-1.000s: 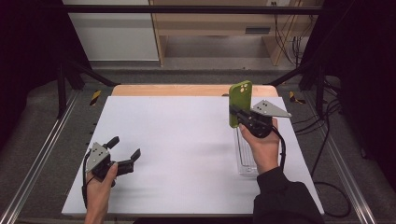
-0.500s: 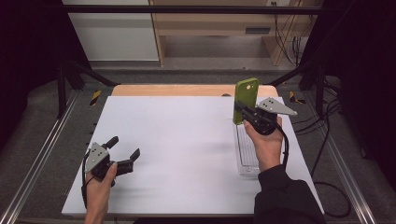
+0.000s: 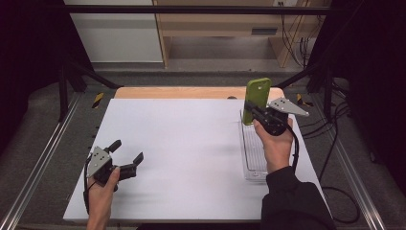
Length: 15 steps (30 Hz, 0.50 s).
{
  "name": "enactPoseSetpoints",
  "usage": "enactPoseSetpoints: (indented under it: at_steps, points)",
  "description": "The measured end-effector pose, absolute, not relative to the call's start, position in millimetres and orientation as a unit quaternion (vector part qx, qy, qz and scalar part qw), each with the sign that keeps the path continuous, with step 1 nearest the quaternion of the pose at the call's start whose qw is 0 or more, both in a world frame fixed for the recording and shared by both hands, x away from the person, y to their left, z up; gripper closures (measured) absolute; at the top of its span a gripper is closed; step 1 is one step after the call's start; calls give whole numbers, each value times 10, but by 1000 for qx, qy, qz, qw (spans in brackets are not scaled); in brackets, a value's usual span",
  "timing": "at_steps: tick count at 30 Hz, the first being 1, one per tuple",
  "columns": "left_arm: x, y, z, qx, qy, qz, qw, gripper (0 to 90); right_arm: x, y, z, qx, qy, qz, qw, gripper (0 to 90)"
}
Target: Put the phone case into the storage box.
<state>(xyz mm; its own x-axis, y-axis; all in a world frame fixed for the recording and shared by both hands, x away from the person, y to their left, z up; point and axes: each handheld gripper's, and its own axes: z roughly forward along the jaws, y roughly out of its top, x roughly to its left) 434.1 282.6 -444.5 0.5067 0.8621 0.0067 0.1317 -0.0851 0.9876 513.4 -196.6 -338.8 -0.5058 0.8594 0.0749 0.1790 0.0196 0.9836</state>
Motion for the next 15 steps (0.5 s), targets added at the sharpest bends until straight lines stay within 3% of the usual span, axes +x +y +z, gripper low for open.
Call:
enactPoseSetpoints:
  at_steps: [15]
  points:
    - [4336,2832,-4439,658,374,329,565,36,5234,-2001,-3411,419,640,567,305,879]
